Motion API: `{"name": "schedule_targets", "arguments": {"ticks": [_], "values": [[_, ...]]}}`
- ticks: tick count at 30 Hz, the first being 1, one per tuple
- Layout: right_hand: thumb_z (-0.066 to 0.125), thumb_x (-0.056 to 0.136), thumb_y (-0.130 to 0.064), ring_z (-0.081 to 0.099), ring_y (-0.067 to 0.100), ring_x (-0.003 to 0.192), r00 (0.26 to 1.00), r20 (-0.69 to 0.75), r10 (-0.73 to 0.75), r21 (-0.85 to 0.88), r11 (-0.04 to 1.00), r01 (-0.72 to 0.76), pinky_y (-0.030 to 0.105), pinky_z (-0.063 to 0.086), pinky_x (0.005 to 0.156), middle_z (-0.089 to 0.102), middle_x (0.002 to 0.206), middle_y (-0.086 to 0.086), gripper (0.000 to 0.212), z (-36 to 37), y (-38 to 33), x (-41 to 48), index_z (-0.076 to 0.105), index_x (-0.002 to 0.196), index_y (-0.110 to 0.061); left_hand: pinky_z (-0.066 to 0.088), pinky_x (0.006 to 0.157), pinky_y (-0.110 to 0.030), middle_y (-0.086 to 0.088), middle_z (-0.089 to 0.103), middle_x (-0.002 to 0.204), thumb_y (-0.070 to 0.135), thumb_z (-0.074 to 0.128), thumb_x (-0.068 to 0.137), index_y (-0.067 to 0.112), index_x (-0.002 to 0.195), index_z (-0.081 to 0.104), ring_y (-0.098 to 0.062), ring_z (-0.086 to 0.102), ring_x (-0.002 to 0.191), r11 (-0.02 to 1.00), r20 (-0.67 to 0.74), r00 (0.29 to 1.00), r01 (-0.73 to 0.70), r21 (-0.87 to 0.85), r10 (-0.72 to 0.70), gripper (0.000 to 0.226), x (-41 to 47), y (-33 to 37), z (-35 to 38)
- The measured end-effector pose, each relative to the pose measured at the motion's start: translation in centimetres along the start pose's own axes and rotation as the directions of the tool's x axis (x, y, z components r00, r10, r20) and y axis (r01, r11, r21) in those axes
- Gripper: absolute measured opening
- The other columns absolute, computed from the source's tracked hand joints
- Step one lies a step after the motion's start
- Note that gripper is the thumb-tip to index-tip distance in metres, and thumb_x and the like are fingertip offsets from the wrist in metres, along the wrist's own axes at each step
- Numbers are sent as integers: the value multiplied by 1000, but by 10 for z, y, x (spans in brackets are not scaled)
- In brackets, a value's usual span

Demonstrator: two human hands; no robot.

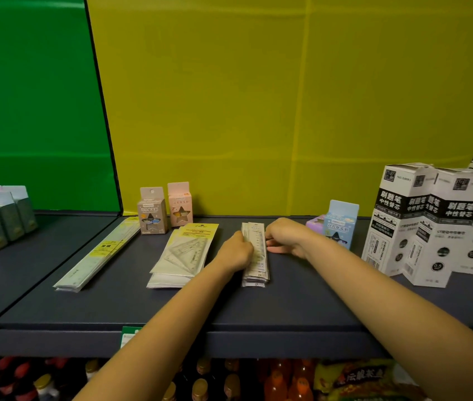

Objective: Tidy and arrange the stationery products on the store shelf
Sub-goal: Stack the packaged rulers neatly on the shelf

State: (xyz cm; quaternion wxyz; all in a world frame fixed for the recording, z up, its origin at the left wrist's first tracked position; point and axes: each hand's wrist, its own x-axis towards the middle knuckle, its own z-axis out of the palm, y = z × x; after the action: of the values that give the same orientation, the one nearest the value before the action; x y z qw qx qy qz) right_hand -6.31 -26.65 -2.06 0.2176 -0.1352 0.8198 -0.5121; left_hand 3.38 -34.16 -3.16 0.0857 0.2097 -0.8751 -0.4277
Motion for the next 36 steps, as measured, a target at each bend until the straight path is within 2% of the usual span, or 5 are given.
{"name": "schedule_targets", "arguments": {"ticks": [12, 17, 26, 30, 36], "values": [[41, 96, -10, 50, 10, 80, 1000, 11, 29, 339, 940, -31, 32, 39, 105, 50, 79, 0, 16, 11, -3, -28, 56, 102, -11, 45, 85, -30, -17, 51, 131, 9, 30, 94, -3, 127, 44, -30, 51, 113, 984, 0, 1000, 2, -180, -2, 37, -8, 4, -1], [40, 98, -21, 31, 24, 138, 998, 56, 8, 482, 876, -34, 35, 32, 108, 36, 147, 14, 44, 7, 2, -51, 35, 138, -4, 33, 87, -23, -15, 41, 142, -3, 31, 95, 3, 138, 34, -25, 42, 126, 870, 16, 999, 52, -491, -50, 43, -20, 5, -5], [31, 101, -23, 47, 27, 128, 991, 124, -59, 616, 787, -30, 30, 41, 86, 47, 138, 20, 45, 18, -2, -74, 33, 138, 2, 47, 73, -28, -2, 56, 97, -2, 30, 93, 5, 139, 32, -15, 55, 86, 724, 82, 996, 75, -686, -27, 46, -27, 5, 0], [33, 100, -23, 31, 24, 139, 994, 94, -58, 562, 827, -5, 31, 29, 110, 34, 150, 15, 48, 16, 2, -75, 29, 142, 0, 39, 98, -33, -14, 33, 148, -1, 32, 93, 9, 145, 20, -26, 40, 130, 740, 72, 995, 104, -664, -76, 54, -22, -1, -5], [36, 99, -28, 21, 27, 144, 990, 138, -17, 522, 851, -58, 39, 24, 114, 22, 154, 18, 56, -4, 14, -77, 21, 145, 1, 36, 90, -27, -17, 33, 148, -4, 30, 95, 3, 145, 18, -27, 36, 134, 699, 139, 989, 133, -703, -48, 53, -30, -9, -9]]}}
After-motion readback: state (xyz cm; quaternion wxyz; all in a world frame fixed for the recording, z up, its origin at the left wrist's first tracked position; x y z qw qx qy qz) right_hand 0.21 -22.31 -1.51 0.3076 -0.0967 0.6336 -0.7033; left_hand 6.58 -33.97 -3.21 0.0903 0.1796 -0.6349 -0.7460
